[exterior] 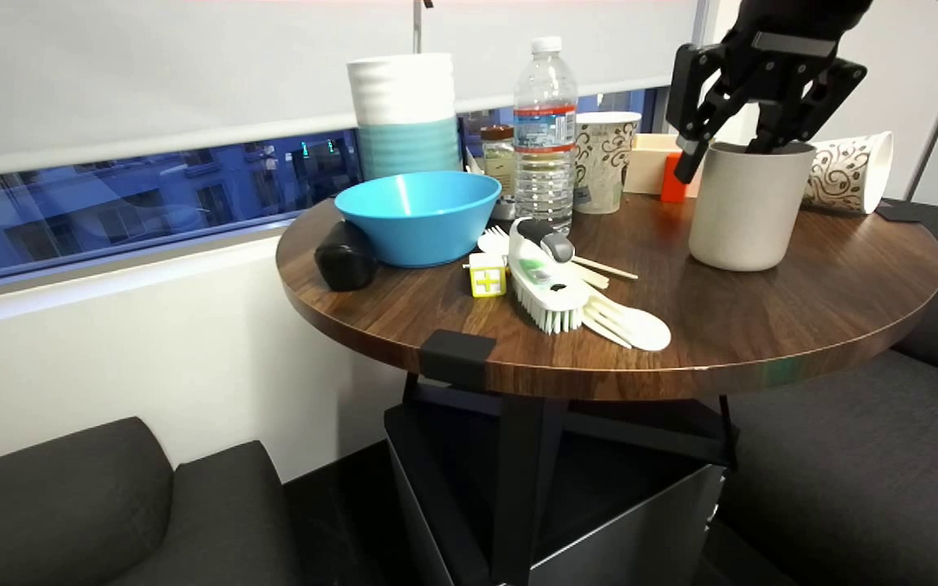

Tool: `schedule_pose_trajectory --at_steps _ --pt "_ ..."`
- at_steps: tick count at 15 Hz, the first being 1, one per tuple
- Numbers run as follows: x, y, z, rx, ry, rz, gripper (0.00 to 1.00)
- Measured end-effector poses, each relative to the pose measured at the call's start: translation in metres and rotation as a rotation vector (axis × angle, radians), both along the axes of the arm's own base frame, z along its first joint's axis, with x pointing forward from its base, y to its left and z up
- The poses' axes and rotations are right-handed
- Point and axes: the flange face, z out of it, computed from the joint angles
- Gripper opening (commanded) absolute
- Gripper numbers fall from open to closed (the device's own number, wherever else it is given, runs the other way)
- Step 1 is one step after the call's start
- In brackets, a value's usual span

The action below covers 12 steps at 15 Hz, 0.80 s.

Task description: Make the white object and cup sit up straight

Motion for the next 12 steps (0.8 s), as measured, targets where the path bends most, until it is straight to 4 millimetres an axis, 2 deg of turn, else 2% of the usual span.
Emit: schedule_pose_trajectory --at_steps 2,4,7,9,12 --pt "-0.002 -0.012 0.017 0.019 -0.040 -0.026 1.00" --pt "-0.007 -0.032 0.040 0.072 -0.083 -0.080 1.00" --pt "-0.019 -0.074 0.066 0.149 -0.128 -0.204 1.00" --pt "-0.026 -0.105 0.071 0.182 -0.143 -0.302 1.00" --pt "-0.034 -0.144 0.061 0.229 -0.136 -0.452 1.00"
